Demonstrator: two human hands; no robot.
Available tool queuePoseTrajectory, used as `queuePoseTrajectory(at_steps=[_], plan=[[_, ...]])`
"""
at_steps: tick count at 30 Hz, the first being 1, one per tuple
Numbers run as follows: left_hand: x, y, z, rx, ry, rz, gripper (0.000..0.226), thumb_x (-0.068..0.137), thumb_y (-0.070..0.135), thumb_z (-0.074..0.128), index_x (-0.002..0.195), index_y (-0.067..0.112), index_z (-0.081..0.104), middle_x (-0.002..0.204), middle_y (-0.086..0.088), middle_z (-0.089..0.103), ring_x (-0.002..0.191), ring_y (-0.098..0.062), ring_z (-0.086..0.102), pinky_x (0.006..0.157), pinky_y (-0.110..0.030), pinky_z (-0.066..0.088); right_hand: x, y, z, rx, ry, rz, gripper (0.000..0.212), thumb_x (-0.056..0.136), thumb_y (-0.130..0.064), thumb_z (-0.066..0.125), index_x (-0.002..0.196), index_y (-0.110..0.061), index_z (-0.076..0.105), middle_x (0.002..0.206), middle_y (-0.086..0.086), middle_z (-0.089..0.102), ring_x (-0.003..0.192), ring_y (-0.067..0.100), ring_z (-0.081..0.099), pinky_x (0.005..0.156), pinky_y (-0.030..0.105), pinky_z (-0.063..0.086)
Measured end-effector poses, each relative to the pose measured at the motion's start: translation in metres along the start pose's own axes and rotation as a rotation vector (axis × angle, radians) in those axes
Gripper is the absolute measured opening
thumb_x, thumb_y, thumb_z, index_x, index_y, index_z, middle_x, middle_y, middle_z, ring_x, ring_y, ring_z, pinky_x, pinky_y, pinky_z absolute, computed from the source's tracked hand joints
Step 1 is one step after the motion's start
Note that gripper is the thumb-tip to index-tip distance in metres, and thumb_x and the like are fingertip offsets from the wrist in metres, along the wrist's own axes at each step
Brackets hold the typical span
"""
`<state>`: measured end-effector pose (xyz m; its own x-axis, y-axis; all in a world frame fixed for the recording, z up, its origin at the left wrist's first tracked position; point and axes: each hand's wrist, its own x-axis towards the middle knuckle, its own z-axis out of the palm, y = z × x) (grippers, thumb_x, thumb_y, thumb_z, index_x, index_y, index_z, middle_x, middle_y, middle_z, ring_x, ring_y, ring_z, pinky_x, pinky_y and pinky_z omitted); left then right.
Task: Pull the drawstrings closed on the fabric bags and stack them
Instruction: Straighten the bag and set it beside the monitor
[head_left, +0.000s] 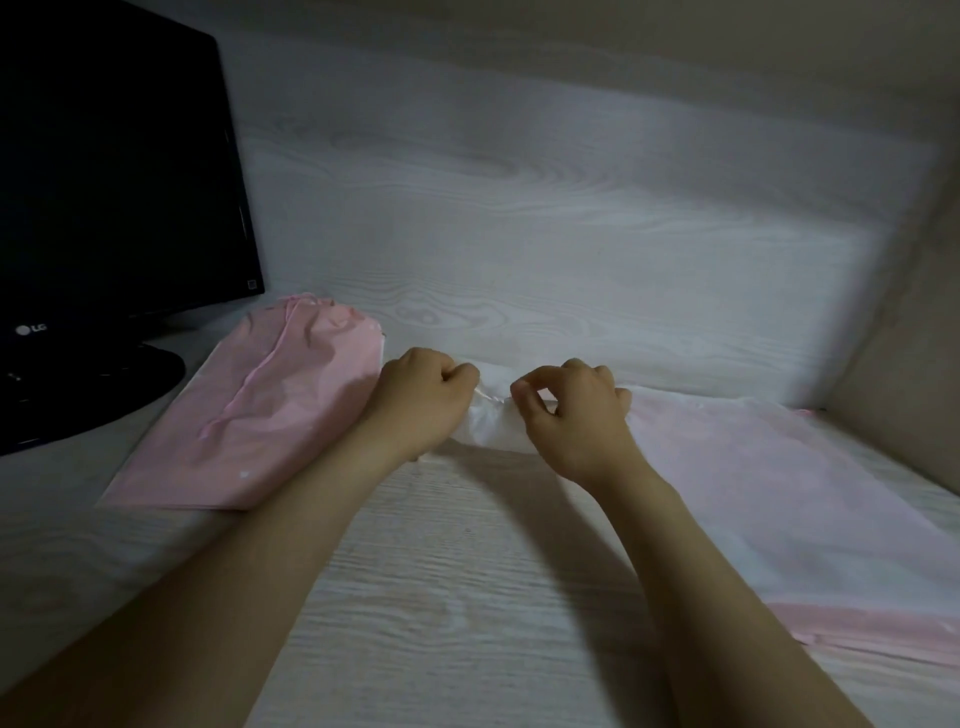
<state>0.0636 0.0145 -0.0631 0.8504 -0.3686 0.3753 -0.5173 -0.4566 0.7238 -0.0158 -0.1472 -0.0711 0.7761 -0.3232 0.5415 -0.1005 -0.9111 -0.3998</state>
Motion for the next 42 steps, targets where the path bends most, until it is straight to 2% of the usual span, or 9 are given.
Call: queuePoseTrajectory(at_steps=[2, 5, 9, 14, 21, 26, 31, 36, 42], plan=[[0.002, -0.001, 0.000, -0.088, -0.037, -0.083, 0.039, 0.099, 0.026, 0.048, 0.085, -0.006, 0.064, 0.068, -0.010, 0.065, 0.057, -0.027, 0.061, 0.051, -0.030, 0.044, 0.000, 0.001, -0.003, 0.099, -0.009, -0.011, 0.025, 0.096, -0.034, 0.065, 0.073, -0.027, 0.071, 0.061, -0.012, 0.058, 0.071, 0.013, 0.057, 0.070, 0.027, 0.038], [0.004, -0.001, 0.000, -0.158, -0.053, -0.161, 0.036, 0.098, 0.027, 0.052, 0.082, -0.001, 0.067, 0.069, -0.001, 0.064, 0.066, -0.022, 0.058, 0.060, -0.031, 0.041, -0.001, -0.001, -0.005, 0.227, -0.072, 0.036, 0.026, 0.092, -0.032, 0.072, 0.069, -0.019, 0.074, 0.058, -0.008, 0.067, 0.061, 0.005, 0.062, 0.053, 0.010, 0.038], [0.006, -0.010, 0.004, -0.083, -0.052, -0.056, 0.041, 0.095, 0.034, 0.064, 0.065, 0.009, 0.051, 0.060, -0.001, 0.047, 0.060, -0.019, 0.049, 0.061, -0.032, 0.039, -0.001, -0.005, -0.003, 0.301, -0.089, 0.135, 0.034, 0.092, -0.037, 0.068, 0.064, -0.018, 0.064, 0.056, -0.009, 0.058, 0.054, 0.003, 0.053, 0.053, 0.016, 0.038], [0.007, -0.018, 0.006, 0.149, 0.061, 0.113, 0.046, 0.102, 0.032, 0.056, 0.063, 0.011, 0.044, 0.062, -0.003, 0.054, 0.066, -0.030, 0.059, 0.065, -0.043, 0.052, 0.000, -0.003, 0.000, 0.253, 0.029, 0.208, 0.035, 0.086, -0.032, 0.071, 0.067, -0.004, 0.064, 0.061, 0.002, 0.063, 0.062, 0.013, 0.060, 0.053, 0.020, 0.040], [0.004, -0.011, 0.010, -0.052, 0.058, 0.151, 0.047, 0.104, 0.030, 0.059, 0.073, -0.004, 0.049, 0.067, -0.015, 0.053, 0.063, -0.016, 0.049, 0.060, -0.039, 0.048, 0.001, 0.003, 0.006, 0.210, 0.035, 0.159, 0.026, 0.082, -0.023, 0.067, 0.065, -0.006, 0.060, 0.057, 0.000, 0.057, 0.062, 0.018, 0.056, 0.058, 0.027, 0.042], [0.000, -0.005, 0.013, -0.016, 0.165, 0.352, 0.044, 0.100, 0.025, 0.066, 0.065, 0.008, 0.046, 0.062, 0.001, 0.053, 0.060, -0.011, 0.050, 0.062, -0.029, 0.042, -0.004, 0.002, 0.016, 0.184, -0.100, 0.078, 0.031, 0.083, -0.020, 0.066, 0.059, -0.012, 0.050, 0.053, -0.005, 0.047, 0.052, 0.010, 0.043, 0.051, 0.024, 0.033], [-0.005, 0.006, 0.015, -0.565, -0.121, 0.127, 0.034, 0.106, 0.020, 0.062, 0.083, -0.006, 0.060, 0.082, -0.009, 0.079, 0.080, -0.022, 0.078, 0.080, -0.035, 0.064, -0.006, 0.001, 0.021, 0.159, -0.173, 0.026, 0.029, 0.086, -0.022, 0.064, 0.060, -0.015, 0.053, 0.053, -0.006, 0.051, 0.056, 0.013, 0.048, 0.054, 0.027, 0.034], [-0.002, 0.000, 0.015, -0.681, -0.176, -0.042, 0.040, 0.110, 0.033, 0.054, 0.076, 0.020, 0.040, 0.059, 0.004, 0.039, 0.051, -0.011, 0.037, 0.061, -0.034, 0.048, -0.005, 0.004, 0.022, 0.150, -0.158, 0.058, 0.029, 0.085, -0.026, 0.068, 0.063, -0.009, 0.061, 0.055, -0.005, 0.054, 0.058, 0.010, 0.052, 0.053, 0.024, 0.038], [0.001, -0.001, 0.018, -0.612, -0.302, -0.091, 0.032, 0.114, 0.030, 0.038, 0.083, 0.022, 0.038, 0.067, 0.003, 0.036, 0.055, -0.010, 0.031, 0.053, -0.028, 0.031, -0.004, 0.008, 0.021, 0.027, -0.001, 0.124, 0.045, 0.088, -0.038, 0.067, 0.054, -0.011, 0.054, 0.052, 0.000, 0.057, 0.060, 0.023, 0.059, 0.057, 0.034, 0.047]])
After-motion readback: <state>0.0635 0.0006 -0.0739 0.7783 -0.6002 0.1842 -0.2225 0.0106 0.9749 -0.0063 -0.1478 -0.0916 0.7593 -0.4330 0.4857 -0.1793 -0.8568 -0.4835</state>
